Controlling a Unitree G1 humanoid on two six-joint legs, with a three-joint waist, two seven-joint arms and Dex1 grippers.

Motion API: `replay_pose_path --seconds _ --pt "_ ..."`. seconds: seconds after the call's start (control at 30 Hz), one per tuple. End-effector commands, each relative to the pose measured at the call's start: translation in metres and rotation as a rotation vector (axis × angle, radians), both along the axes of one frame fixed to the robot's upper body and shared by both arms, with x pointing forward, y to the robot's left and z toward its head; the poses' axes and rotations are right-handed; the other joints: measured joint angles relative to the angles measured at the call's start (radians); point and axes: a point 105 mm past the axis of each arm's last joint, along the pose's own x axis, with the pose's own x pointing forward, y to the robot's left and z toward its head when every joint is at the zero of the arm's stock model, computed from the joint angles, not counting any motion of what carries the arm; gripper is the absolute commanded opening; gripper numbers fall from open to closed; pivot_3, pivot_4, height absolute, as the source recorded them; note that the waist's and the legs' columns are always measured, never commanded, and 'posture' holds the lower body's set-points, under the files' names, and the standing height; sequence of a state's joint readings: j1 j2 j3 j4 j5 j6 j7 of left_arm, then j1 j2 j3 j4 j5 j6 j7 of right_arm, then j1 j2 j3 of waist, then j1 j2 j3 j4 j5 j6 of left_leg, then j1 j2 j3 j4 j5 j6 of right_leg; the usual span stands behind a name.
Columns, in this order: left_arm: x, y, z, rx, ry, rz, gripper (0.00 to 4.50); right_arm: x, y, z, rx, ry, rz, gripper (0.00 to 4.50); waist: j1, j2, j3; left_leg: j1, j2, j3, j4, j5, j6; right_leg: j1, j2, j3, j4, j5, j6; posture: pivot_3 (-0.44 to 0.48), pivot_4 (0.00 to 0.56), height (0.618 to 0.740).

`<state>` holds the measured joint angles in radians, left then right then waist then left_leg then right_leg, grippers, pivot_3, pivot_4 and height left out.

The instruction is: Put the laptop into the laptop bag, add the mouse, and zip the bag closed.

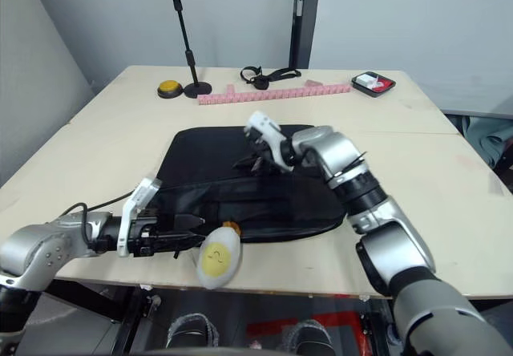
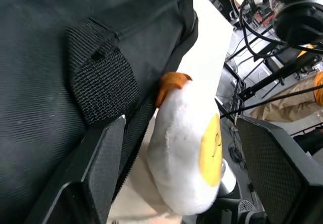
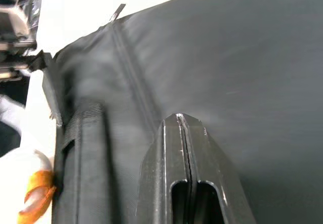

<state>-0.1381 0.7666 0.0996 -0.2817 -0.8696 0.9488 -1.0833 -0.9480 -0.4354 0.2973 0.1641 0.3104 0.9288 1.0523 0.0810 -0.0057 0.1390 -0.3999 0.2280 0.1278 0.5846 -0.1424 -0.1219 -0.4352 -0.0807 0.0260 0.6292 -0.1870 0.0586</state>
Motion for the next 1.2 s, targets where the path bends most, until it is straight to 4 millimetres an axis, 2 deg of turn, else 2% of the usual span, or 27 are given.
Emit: replay_pose_path --seconds 0.03,0.1,0.23,0.37,0.4,0.47,0.63,0.8,0.93,1.13,1.17,1.2 --pt "-0.002 0.008 0.029 -0.055 -0.109 0.001 3.64 -0.007 -0.008 0.028 0.039 -0.079 0.029 0.00 0.000 0.000 0.000 0.000 0.001 0.000 0.000 0.000 -0.001 0.000 0.001 0.000 0.000 0.000 0.000 0.000 0.150 0.739" --pt "0.000 0.017 0.046 -0.095 -0.145 0.026 3.64 -0.010 -0.021 0.036 0.043 -0.105 0.017 0.00 0.000 0.000 0.000 0.000 0.003 0.000 -0.001 0.000 -0.002 -0.001 0.003 0.000 0.000 0.000 0.000 0.000 0.150 0.739" --pt "0.000 0.036 0.076 -0.064 -0.268 0.041 3.64 -0.023 -0.062 0.049 0.034 -0.172 -0.019 0.00 0.012 -0.001 0.001 0.000 0.004 0.000 -0.002 0.000 -0.003 -0.002 0.005 0.000 -0.001 0.000 0.000 0.000 0.150 0.739" --pt "-0.006 0.048 0.099 -0.011 -0.367 0.020 3.64 -0.047 -0.101 0.055 0.030 -0.179 -0.026 0.00 0.016 -0.001 0.001 0.000 0.004 0.001 -0.002 0.000 -0.003 -0.001 0.005 0.001 -0.002 0.000 0.000 0.000 0.150 0.739" --pt "-0.005 0.052 0.103 0.017 -0.393 0.026 3.70 -0.058 -0.111 0.058 0.033 -0.176 -0.019 0.51 0.017 -0.001 0.001 0.000 0.004 0.001 -0.003 0.000 -0.003 -0.001 0.005 0.001 -0.002 0.000 0.000 0.000 0.150 0.739" --pt "-0.003 0.057 0.106 0.073 -0.444 0.024 3.70 -0.073 -0.126 0.066 0.048 -0.172 -0.024 1.17 0.019 -0.001 0.002 0.000 0.004 0.001 -0.004 0.000 -0.003 -0.002 0.005 0.001 -0.003 0.000 0.000 0.000 0.150 0.739" --pt "0.000 0.055 0.110 0.119 -0.501 -0.031 3.70 -0.090 -0.155 0.081 0.083 -0.197 -0.118 2.87 0.014 0.000 0.002 0.002 0.004 0.003 -0.004 0.000 -0.003 -0.001 0.005 0.003 -0.003 0.000 0.000 0.000 0.150 0.739" --pt "0.011 0.044 0.106 0.096 -0.523 -0.078 3.70 -0.104 -0.157 0.085 0.099 -0.205 -0.135 4.48 0.017 0.000 0.002 0.003 0.004 0.004 -0.002 0.000 -0.002 -0.001 0.005 0.003 -0.001 0.000 0.000 0.000 0.150 0.739" --pt "0.026 0.022 0.082 0.128 -0.543 -0.200 3.70 -0.121 -0.146 0.083 0.098 -0.188 -0.110 4.48 0.025 0.001 0.001 0.003 0.004 0.004 -0.002 0.000 -0.002 -0.001 0.004 0.003 0.000 0.000 0.000 0.000 0.150 0.739" --pt "0.055 -0.004 0.063 0.118 -0.578 -0.331 3.70 -0.132 -0.138 0.084 0.090 -0.190 -0.113 4.48 0.030 0.001 0.001 0.002 0.004 0.003 0.000 0.000 -0.001 -0.001 0.004 0.003 0.000 0.000 -0.001 0.000 0.150 0.739" --pt "0.059 -0.009 0.063 0.108 -0.606 -0.350 3.18 -0.134 -0.137 0.083 0.087 -0.190 -0.115 4.50 0.031 0.001 0.001 0.002 0.004 0.003 0.000 0.000 -0.001 -0.001 0.004 0.003 0.001 0.000 -0.001 0.000 0.150 0.739" --pt "0.061 -0.012 0.061 0.092 -0.595 -0.375 2.91 -0.135 -0.135 0.083 0.085 -0.191 -0.118 4.50 0.033 0.001 0.001 0.002 0.004 0.004 0.000 0.000 -0.001 0.000 0.004 0.003 0.001 0.000 -0.001 0.000 0.150 0.739"
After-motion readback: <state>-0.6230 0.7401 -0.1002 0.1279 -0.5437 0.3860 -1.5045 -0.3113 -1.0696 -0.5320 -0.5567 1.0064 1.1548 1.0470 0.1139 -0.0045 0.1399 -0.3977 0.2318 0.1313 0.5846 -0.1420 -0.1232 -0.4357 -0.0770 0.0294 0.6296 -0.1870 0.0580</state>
